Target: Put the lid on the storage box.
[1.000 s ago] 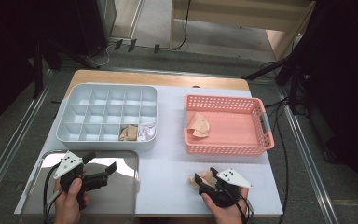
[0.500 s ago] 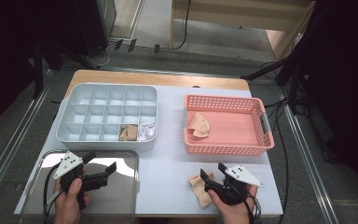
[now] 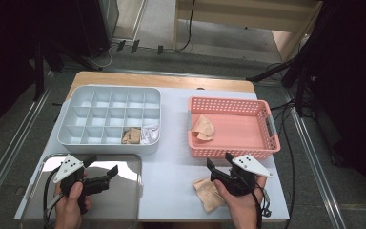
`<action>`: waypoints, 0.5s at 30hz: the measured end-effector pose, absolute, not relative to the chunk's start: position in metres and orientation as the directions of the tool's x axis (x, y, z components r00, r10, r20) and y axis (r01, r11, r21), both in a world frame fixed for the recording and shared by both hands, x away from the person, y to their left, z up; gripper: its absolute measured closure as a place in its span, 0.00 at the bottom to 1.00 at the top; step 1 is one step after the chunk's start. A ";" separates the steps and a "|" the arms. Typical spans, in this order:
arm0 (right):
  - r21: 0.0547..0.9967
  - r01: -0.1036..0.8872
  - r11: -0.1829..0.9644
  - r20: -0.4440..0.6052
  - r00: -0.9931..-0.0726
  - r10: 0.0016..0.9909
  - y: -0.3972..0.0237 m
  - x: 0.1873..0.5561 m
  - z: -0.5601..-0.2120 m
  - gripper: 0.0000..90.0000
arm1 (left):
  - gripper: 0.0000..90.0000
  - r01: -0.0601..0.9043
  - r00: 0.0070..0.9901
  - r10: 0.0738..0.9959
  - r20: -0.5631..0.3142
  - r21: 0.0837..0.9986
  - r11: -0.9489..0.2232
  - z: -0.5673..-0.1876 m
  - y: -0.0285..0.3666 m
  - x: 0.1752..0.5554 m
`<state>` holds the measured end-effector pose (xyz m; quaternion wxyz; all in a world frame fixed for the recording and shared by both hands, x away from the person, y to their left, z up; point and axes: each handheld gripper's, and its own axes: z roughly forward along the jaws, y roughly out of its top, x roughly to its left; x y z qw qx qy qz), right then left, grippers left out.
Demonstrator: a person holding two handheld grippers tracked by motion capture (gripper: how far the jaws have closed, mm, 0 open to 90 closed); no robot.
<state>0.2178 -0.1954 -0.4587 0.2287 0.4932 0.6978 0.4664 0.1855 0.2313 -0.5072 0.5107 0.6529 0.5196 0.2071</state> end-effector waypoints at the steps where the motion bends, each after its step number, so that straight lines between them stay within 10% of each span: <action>1: 0.877 0.474 0.076 0.142 -0.406 0.903 -0.195 0.220 -0.457 0.33 | 0.09 0.467 0.373 0.890 -0.261 0.882 0.063 -0.507 0.232 0.186; 15: 0.875 0.477 0.082 0.133 -0.399 0.907 -0.187 0.250 -0.438 0.34 | 0.09 0.465 0.371 0.892 -0.258 0.883 0.062 -0.506 0.233 0.186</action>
